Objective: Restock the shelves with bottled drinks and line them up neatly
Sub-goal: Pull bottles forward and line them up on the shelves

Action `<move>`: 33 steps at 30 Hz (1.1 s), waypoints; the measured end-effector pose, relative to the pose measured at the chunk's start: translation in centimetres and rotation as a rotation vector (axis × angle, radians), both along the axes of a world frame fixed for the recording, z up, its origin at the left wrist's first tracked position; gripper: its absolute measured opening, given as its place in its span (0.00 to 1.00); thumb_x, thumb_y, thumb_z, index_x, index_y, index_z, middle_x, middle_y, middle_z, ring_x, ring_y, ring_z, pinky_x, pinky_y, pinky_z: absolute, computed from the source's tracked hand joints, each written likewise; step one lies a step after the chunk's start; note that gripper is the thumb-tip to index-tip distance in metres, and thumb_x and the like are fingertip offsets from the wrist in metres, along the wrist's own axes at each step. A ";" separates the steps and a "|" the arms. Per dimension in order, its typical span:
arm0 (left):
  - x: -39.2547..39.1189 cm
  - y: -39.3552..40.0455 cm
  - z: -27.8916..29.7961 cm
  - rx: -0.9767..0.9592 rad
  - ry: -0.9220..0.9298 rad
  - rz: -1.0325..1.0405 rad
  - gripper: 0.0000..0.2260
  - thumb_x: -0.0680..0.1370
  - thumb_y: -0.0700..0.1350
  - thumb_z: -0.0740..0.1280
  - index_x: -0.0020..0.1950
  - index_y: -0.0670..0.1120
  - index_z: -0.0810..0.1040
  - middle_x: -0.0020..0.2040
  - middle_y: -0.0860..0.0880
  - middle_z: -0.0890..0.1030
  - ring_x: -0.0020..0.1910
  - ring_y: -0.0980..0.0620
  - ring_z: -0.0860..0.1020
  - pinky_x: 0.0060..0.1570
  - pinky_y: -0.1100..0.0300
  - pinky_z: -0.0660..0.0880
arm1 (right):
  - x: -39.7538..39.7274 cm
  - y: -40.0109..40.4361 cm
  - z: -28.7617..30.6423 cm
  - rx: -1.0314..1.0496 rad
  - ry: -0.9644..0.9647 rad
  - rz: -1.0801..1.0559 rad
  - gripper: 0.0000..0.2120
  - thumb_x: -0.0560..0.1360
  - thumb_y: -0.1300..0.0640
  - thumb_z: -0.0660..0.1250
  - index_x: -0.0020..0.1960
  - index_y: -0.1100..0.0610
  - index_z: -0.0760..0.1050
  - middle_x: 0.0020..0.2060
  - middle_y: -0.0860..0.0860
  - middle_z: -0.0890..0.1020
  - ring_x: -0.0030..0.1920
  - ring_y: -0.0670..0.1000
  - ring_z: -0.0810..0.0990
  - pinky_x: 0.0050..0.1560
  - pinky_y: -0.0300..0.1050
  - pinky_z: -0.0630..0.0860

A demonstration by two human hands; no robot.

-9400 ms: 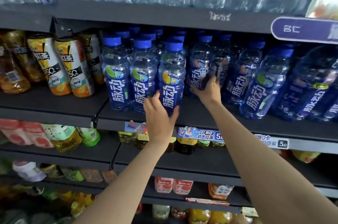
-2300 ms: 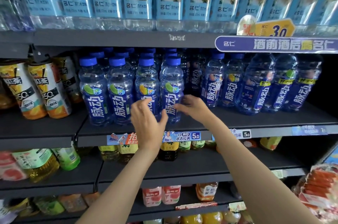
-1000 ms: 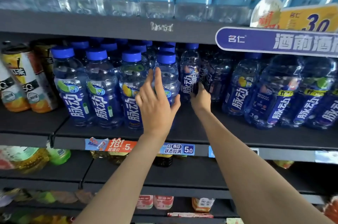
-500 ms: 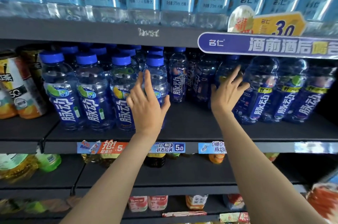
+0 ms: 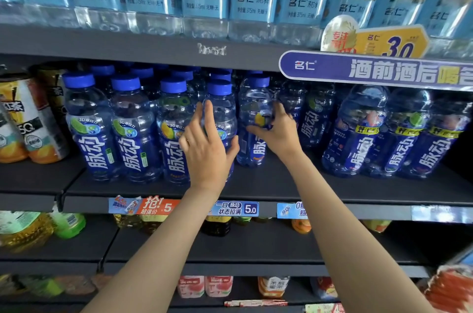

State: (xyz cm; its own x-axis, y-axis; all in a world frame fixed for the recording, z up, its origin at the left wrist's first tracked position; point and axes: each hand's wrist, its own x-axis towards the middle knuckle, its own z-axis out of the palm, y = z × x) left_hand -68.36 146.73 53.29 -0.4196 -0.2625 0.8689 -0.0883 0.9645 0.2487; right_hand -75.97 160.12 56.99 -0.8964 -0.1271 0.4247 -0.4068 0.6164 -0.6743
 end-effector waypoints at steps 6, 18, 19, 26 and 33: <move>0.1 0.1 0.0 0.021 -0.028 -0.007 0.34 0.72 0.56 0.65 0.71 0.39 0.59 0.65 0.39 0.72 0.61 0.44 0.70 0.57 0.52 0.67 | 0.1 -1.3 -0.4 -0.061 -0.028 0.033 0.38 0.70 0.52 0.73 0.72 0.60 0.57 0.64 0.55 0.73 0.66 0.59 0.64 0.68 0.52 0.62; -0.1 0.0 0.0 -0.008 -0.015 0.024 0.33 0.73 0.58 0.59 0.71 0.40 0.59 0.65 0.39 0.72 0.60 0.46 0.66 0.55 0.54 0.61 | 0.7 -2.5 -4.3 -0.062 -0.057 -0.167 0.38 0.67 0.45 0.74 0.67 0.61 0.62 0.63 0.56 0.70 0.64 0.58 0.66 0.62 0.57 0.68; -0.1 0.0 0.0 -0.006 -0.014 0.021 0.33 0.73 0.58 0.59 0.71 0.40 0.59 0.65 0.39 0.72 0.60 0.46 0.66 0.56 0.54 0.61 | 0.4 -2.0 -4.3 -0.117 -0.065 -0.127 0.37 0.67 0.44 0.74 0.66 0.61 0.63 0.62 0.56 0.71 0.63 0.57 0.68 0.63 0.56 0.68; -0.2 0.1 -0.2 0.005 -0.018 0.020 0.33 0.73 0.58 0.59 0.71 0.40 0.58 0.65 0.39 0.72 0.60 0.46 0.66 0.56 0.54 0.61 | -3.9 2.6 -2.6 -0.291 -0.108 -0.385 0.29 0.74 0.49 0.68 0.65 0.67 0.63 0.63 0.63 0.70 0.64 0.61 0.69 0.61 0.50 0.65; -0.3 0.1 -0.2 0.022 0.004 -0.020 0.33 0.73 0.57 0.63 0.71 0.41 0.57 0.65 0.39 0.72 0.61 0.46 0.65 0.57 0.54 0.60 | -6.9 0.3 -2.9 -0.140 -0.241 -0.557 0.40 0.70 0.53 0.72 0.71 0.64 0.52 0.70 0.64 0.58 0.68 0.65 0.63 0.64 0.56 0.67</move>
